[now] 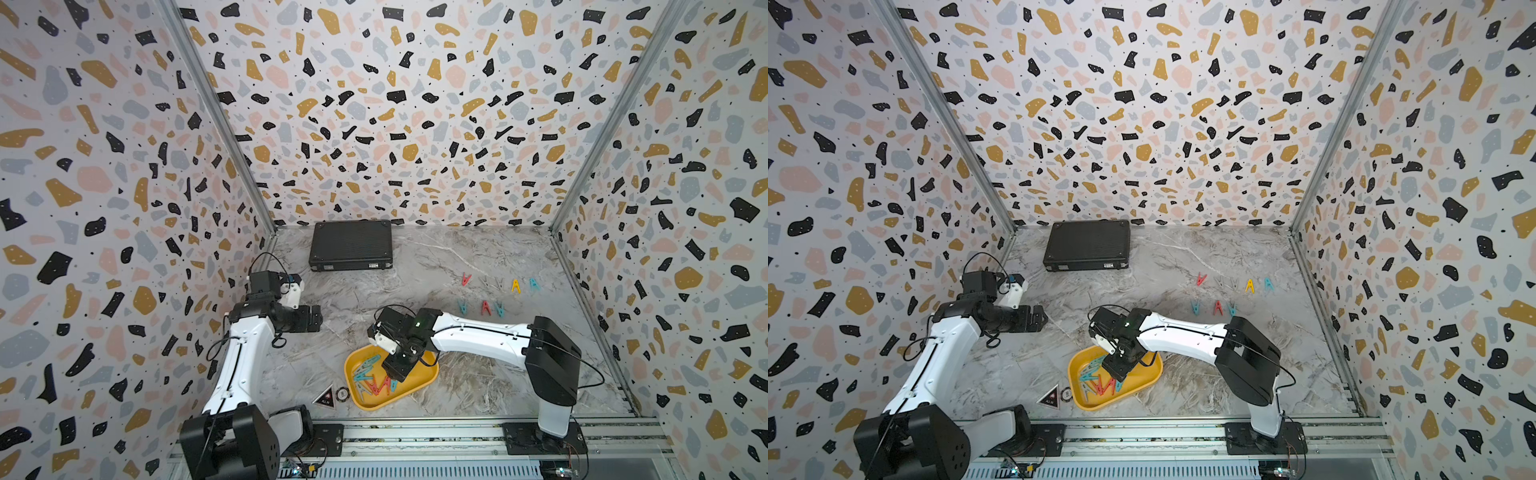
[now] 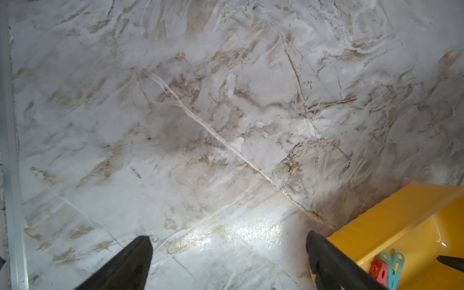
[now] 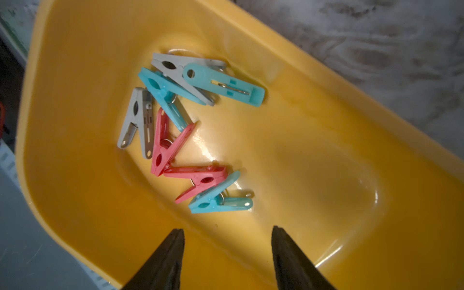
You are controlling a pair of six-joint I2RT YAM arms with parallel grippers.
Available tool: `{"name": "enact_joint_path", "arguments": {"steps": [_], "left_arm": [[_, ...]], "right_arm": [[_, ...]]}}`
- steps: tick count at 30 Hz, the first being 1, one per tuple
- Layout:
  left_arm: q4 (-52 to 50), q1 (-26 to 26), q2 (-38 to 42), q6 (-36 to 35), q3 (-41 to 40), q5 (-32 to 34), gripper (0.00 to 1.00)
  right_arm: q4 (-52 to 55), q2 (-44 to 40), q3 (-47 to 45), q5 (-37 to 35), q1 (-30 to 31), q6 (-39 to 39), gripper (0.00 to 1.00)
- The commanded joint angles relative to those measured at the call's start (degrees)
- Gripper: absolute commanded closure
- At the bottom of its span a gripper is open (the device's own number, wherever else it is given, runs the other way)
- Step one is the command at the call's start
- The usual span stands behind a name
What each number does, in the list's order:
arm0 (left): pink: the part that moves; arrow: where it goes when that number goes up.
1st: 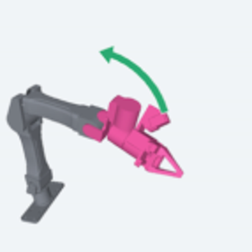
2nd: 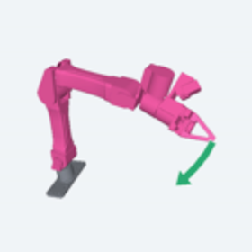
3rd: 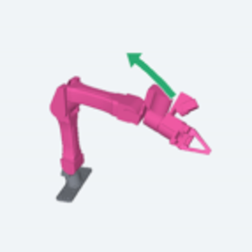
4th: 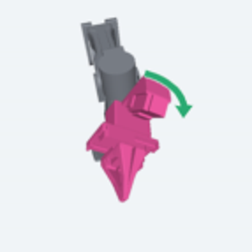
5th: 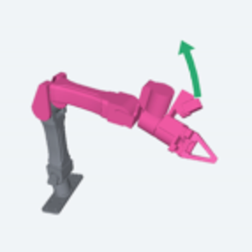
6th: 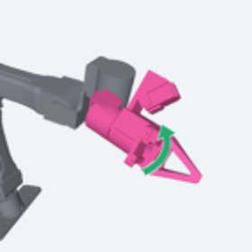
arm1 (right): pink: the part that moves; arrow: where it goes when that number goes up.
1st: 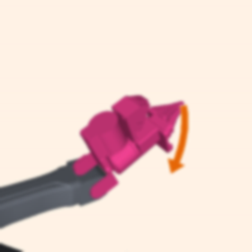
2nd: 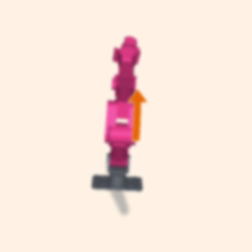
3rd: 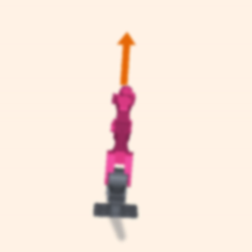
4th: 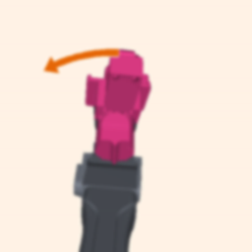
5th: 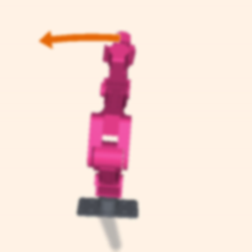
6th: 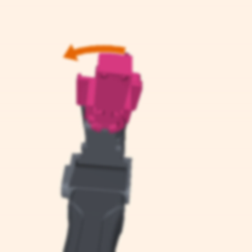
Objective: Take the clothespins out of the storage box
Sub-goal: Pick up the clothespin from the storage box.
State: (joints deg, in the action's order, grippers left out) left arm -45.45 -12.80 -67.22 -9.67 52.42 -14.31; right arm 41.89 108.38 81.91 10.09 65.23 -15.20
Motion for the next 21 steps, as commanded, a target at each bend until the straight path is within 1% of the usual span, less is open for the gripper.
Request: {"name": "enact_joint_path", "arguments": {"steps": [1, 13, 17, 21], "left_arm": [[-0.42, -0.33, -0.28, -0.02, 1.16, 0.51, 0.0], [-0.3, -0.3, 0.04, -0.17, 0.98, -0.06, 0.0], [-0.3, -0.32, 0.15, -0.23, 0.93, -0.2, 0.0], [-0.26, -0.28, 0.23, -0.26, 0.97, -0.28, 0.0]], "right_arm": [[-1.19, 1.54, 2.53, 1.2, 0.59, -3.36, 0.39], [-1.2, 8.15, 5.58, -1.42, 0.92, -6.63, 0.41], [-0.83, 9.34, 5.31, -2.26, 0.88, -7.14, 0.45], [-0.47, 9.41, 4.91, -3.38, 0.86, -7.74, 0.52]]}}
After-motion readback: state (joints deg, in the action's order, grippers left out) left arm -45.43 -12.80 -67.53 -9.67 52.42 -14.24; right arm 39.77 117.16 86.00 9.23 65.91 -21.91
